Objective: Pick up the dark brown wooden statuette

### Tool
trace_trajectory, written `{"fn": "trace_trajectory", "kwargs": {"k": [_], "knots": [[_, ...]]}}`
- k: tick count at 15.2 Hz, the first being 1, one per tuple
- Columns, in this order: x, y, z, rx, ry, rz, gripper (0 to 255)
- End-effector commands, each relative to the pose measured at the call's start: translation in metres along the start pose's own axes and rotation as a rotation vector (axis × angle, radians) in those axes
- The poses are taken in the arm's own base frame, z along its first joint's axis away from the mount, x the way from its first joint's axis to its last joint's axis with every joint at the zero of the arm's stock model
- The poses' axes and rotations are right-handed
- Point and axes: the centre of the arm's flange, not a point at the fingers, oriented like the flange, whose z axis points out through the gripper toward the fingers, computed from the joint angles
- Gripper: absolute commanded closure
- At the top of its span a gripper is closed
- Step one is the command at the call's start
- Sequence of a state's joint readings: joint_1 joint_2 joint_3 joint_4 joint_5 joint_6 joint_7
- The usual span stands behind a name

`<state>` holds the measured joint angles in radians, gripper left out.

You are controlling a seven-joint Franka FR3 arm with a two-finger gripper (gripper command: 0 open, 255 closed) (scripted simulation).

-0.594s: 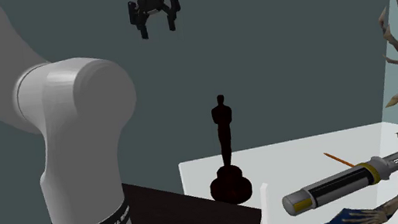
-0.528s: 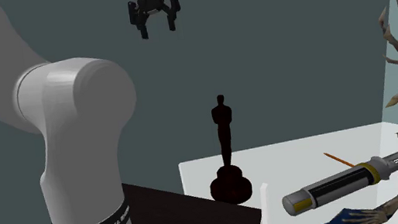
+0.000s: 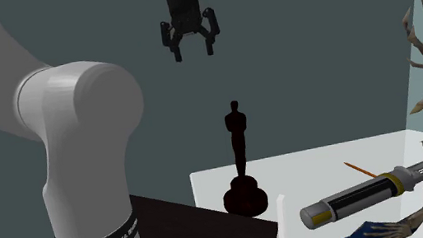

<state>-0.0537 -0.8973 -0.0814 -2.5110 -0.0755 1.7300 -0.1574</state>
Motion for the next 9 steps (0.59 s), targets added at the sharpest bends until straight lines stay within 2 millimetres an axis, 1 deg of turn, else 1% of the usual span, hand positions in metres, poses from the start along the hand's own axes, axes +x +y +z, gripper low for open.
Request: {"fn": "trace_trajectory", "kwargs": {"k": [1,8,9], "knots": [[-0.004,0.020,0.018,0.007,0.024,-0.006,0],[-0.010,0.085,0.088,0.033,0.095,-0.021,0],[-0.010,0.091,0.095,0.035,0.102,-0.022,0]]}}
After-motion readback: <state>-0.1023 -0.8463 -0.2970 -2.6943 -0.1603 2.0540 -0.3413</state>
